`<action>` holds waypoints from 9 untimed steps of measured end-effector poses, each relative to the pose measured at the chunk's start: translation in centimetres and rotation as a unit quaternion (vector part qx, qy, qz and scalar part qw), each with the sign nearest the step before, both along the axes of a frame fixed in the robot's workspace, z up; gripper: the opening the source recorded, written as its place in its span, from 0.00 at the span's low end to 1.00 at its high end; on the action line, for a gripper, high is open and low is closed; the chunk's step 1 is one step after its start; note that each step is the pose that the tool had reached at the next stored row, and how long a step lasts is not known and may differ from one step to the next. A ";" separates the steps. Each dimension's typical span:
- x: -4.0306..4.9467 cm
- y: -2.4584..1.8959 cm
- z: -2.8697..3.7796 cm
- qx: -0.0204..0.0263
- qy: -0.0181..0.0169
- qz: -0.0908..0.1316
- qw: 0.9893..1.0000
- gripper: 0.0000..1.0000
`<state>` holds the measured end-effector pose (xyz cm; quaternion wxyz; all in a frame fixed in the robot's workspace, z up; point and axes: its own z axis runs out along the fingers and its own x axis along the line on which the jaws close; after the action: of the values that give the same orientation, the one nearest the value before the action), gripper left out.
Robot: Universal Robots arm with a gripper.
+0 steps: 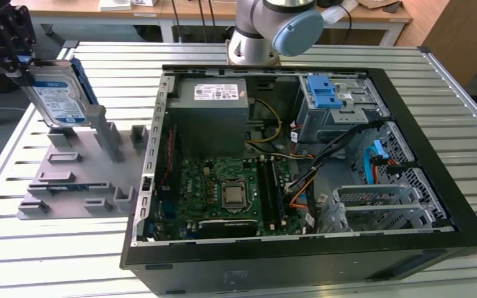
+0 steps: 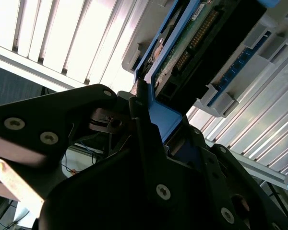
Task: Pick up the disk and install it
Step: 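Pick up the disk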
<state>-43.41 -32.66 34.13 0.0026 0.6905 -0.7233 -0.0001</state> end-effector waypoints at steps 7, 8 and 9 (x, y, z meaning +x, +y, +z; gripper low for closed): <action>0.00 0.00 0.17 0.000 0.000 0.000 1.000 0.36; 0.00 0.00 0.18 0.000 0.000 0.000 1.000 0.36; 0.00 0.00 0.25 0.000 0.000 0.000 1.000 0.36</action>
<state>-43.41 -32.66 34.38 0.0027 0.6905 -0.7233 -0.0001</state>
